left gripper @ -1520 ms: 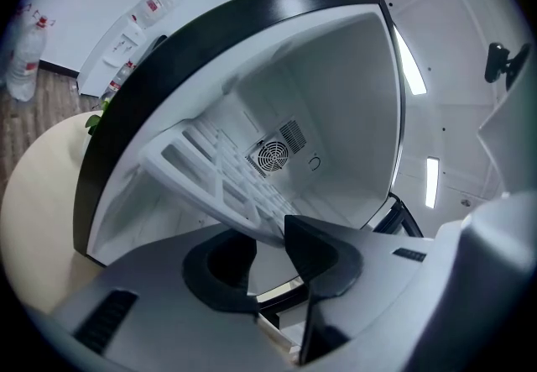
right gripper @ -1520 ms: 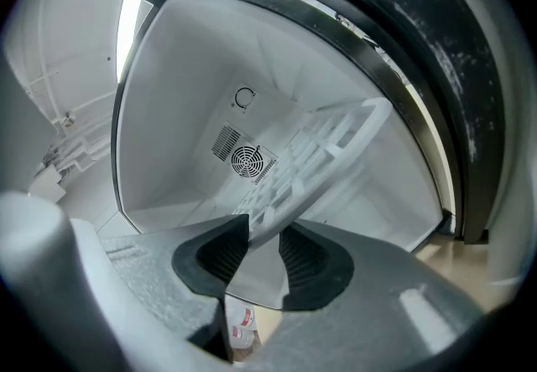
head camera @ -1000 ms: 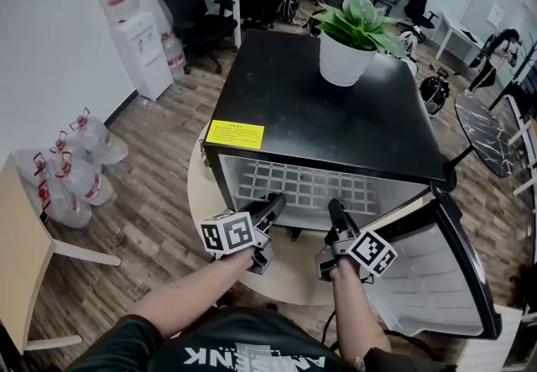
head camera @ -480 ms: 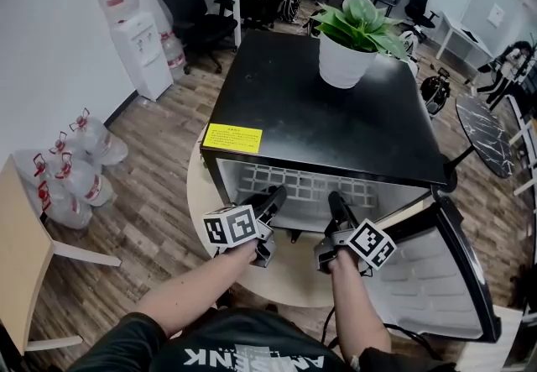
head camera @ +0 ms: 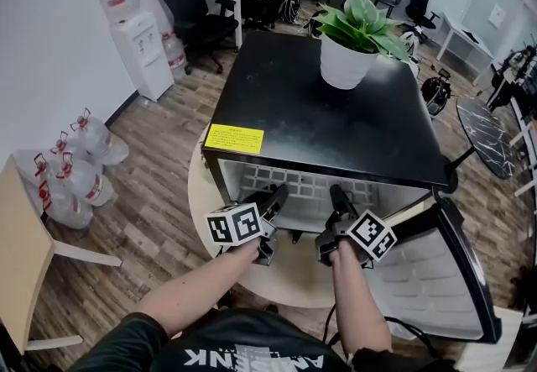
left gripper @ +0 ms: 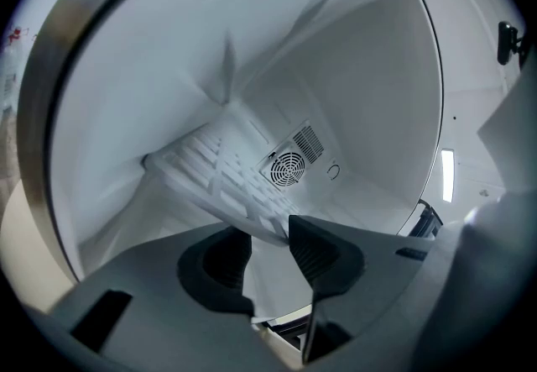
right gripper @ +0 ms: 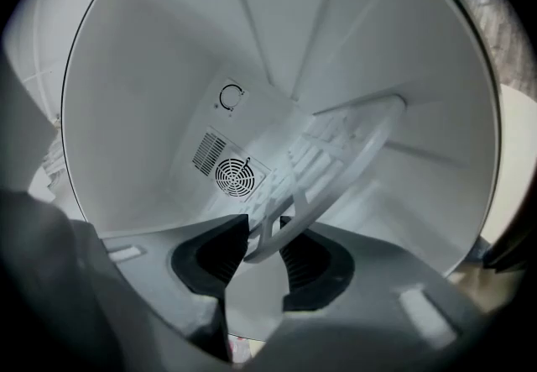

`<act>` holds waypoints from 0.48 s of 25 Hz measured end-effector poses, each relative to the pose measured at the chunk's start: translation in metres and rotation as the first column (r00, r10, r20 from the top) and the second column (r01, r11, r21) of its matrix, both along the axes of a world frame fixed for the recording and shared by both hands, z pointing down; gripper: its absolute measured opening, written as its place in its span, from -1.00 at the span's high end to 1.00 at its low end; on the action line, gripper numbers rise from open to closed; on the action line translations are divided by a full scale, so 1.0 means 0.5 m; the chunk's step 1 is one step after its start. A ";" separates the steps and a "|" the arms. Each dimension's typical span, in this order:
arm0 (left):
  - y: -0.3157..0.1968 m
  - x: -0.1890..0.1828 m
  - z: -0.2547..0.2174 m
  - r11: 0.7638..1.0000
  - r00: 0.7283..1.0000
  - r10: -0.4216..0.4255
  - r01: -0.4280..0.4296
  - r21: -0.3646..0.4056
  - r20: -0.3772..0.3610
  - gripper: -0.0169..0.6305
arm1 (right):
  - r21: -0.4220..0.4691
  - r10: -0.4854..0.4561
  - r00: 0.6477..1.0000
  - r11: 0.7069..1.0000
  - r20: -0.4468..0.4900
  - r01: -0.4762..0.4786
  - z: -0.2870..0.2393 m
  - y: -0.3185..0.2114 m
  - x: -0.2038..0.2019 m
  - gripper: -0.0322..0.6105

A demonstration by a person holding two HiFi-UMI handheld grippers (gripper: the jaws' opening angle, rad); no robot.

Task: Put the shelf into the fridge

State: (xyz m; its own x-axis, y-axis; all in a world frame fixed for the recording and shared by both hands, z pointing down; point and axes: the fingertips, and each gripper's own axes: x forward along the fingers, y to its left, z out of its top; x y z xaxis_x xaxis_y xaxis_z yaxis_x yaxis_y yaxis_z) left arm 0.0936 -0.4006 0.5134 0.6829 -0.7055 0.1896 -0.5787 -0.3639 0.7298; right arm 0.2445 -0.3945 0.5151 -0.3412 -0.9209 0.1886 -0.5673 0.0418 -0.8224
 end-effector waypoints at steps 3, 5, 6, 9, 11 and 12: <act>0.005 0.002 0.005 1.000 1.000 0.011 -0.011 -0.022 -0.011 0.51 | 0.018 -0.013 1.000 1.000 -0.009 0.013 -0.001 0.001 0.000 0.52; 0.012 0.005 0.011 0.999 1.000 0.019 -0.019 -0.042 -0.020 0.51 | 0.024 -0.016 1.000 1.000 -0.011 0.016 -0.002 0.002 0.000 0.52; 0.014 0.004 0.013 0.999 1.000 0.016 -0.017 -0.048 -0.022 0.51 | 0.026 -0.017 1.000 1.000 -0.013 0.017 -0.002 0.002 0.000 0.52; 0.021 -0.006 0.010 0.999 1.000 -0.009 0.008 -0.045 -0.002 0.51 | 0.036 -0.022 1.000 0.999 -0.018 0.022 -0.001 0.002 -0.003 0.52; 0.032 -0.014 0.008 1.000 0.998 -0.020 0.021 -0.020 0.052 0.52 | 0.041 -0.019 0.999 0.999 -0.025 0.020 -0.002 0.004 -0.002 0.52; 0.038 -0.016 0.008 1.000 0.997 -0.020 0.020 -0.005 0.081 0.59 | 0.042 -0.015 0.999 0.999 -0.030 0.016 -0.003 0.006 -0.002 0.52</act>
